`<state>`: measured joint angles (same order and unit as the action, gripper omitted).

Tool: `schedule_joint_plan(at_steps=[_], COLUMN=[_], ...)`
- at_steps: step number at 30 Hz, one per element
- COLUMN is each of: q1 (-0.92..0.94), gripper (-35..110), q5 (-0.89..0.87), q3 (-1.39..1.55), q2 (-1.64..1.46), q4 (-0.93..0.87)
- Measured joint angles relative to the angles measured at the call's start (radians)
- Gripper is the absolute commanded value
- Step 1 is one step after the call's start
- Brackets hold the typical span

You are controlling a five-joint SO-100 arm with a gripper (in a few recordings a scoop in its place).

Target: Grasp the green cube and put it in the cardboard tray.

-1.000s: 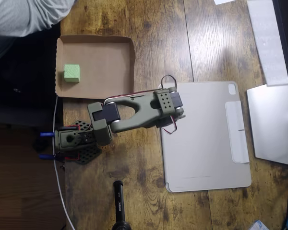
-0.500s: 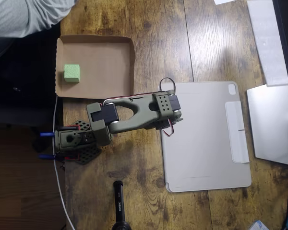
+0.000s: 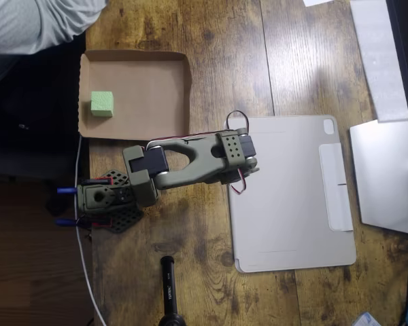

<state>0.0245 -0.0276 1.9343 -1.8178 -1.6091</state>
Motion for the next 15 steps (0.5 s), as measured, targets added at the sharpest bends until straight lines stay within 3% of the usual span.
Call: schedule_joint_plan(at_steps=[15], q1=[0.003], gripper=[0], q5=[-0.018], q3=[-0.002], q2=[0.008], q4=[0.000])
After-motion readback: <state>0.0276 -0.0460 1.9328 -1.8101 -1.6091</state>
